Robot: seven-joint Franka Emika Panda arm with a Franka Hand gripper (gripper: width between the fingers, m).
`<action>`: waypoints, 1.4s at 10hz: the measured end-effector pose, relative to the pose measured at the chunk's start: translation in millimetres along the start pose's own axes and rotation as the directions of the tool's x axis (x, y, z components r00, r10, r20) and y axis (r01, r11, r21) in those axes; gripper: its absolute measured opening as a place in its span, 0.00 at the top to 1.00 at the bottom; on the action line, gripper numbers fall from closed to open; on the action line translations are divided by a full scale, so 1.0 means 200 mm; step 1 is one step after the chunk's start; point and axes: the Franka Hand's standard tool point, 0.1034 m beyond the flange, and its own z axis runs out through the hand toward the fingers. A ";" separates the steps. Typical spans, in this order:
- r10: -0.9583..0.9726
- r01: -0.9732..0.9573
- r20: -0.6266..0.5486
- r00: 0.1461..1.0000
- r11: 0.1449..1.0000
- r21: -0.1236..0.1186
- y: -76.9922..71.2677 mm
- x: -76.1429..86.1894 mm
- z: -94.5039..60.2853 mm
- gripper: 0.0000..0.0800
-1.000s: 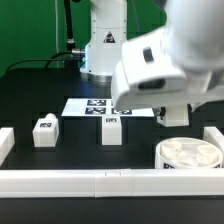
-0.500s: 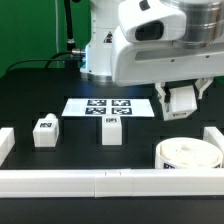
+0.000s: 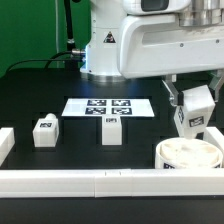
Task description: Assemble stool
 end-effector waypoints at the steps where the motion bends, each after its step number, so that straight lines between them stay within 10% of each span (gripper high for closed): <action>1: 0.000 -0.001 -0.062 0.998 1.000 -0.004 0.01 -0.01 0.01 0.59; 3: -0.005 0.002 -0.211 0.978 1.000 -0.010 0.01 0.03 0.01 0.59; 14: -0.270 0.258 -0.170 0.948 0.962 -0.090 0.01 0.04 0.01 0.59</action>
Offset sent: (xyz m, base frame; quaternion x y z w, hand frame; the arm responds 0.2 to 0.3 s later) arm 0.0074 -0.0148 0.0119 -0.0800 0.0516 -0.1456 0.9847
